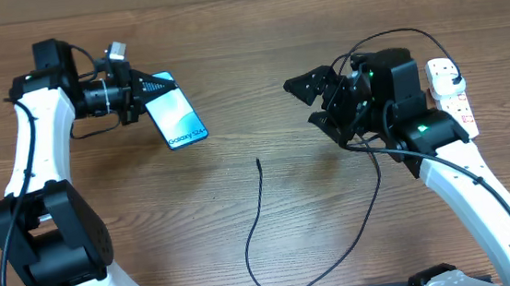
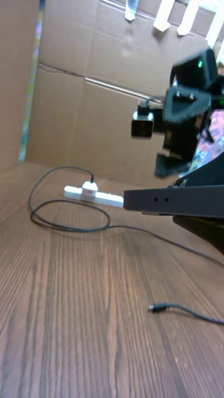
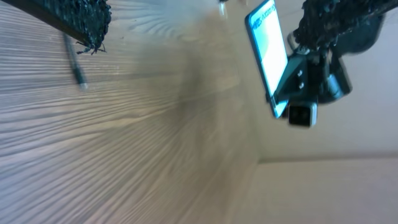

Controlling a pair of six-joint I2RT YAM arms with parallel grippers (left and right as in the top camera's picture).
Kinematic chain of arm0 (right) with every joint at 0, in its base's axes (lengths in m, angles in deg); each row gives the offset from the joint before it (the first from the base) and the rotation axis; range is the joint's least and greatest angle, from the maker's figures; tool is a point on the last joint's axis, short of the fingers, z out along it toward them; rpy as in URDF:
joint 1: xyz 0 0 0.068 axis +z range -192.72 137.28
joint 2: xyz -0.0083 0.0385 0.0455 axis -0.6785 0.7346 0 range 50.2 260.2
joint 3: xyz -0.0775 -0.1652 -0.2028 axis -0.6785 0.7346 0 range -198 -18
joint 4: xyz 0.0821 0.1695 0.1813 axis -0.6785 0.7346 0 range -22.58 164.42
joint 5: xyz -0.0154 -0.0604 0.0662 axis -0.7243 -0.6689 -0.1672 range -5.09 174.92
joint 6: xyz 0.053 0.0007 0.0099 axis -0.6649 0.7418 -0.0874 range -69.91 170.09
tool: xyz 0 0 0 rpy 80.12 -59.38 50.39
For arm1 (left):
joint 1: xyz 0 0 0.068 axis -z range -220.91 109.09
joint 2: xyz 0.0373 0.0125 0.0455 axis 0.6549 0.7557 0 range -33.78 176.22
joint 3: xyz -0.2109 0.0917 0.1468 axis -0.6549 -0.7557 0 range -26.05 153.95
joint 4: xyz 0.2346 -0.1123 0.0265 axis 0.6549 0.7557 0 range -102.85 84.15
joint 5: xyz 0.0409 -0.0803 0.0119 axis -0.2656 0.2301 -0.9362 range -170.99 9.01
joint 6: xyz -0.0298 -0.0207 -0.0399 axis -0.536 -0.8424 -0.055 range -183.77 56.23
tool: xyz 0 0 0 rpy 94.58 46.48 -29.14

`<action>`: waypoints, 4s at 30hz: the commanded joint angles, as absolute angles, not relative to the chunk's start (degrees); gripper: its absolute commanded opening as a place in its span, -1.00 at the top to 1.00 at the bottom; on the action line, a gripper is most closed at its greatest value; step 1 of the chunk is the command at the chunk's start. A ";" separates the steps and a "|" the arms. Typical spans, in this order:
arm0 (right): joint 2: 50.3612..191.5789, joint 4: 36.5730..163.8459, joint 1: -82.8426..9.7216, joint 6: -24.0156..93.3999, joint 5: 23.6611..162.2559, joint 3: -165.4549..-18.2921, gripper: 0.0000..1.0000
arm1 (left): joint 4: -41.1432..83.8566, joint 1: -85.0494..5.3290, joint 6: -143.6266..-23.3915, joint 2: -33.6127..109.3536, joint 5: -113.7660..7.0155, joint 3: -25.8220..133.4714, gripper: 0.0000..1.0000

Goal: Plug charger to phone and switch on socket
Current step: 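Lower the right gripper onto the black cable's plug end on the table, then close the right gripper on the black cable plug, then lift the cable plug with the right gripper toward the phone's bottom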

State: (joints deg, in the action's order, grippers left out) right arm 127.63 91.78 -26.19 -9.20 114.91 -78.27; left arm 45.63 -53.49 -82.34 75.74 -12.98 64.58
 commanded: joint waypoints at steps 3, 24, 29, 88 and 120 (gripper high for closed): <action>126.95 99.81 -24.13 -0.34 104.82 -87.21 -0.98 | 48.69 -57.01 -75.02 75.52 -12.61 64.77 0.91; 152.19 109.97 -5.01 3.76 85.58 -90.11 -1.00 | 53.37 -59.63 -69.05 75.52 -15.34 64.77 0.91; 155.01 110.01 -2.17 4.05 82.13 -90.11 -1.00 | 53.37 -59.63 -69.01 75.52 -15.41 64.77 0.91; 169.26 115.94 2.92 9.88 78.54 -100.26 0.63 | 52.93 -59.63 -68.88 75.52 -15.63 64.77 0.91; 157.55 102.58 -11.63 23.26 132.97 -100.26 0.92 | 48.27 -59.13 -70.23 75.52 7.37 64.77 0.91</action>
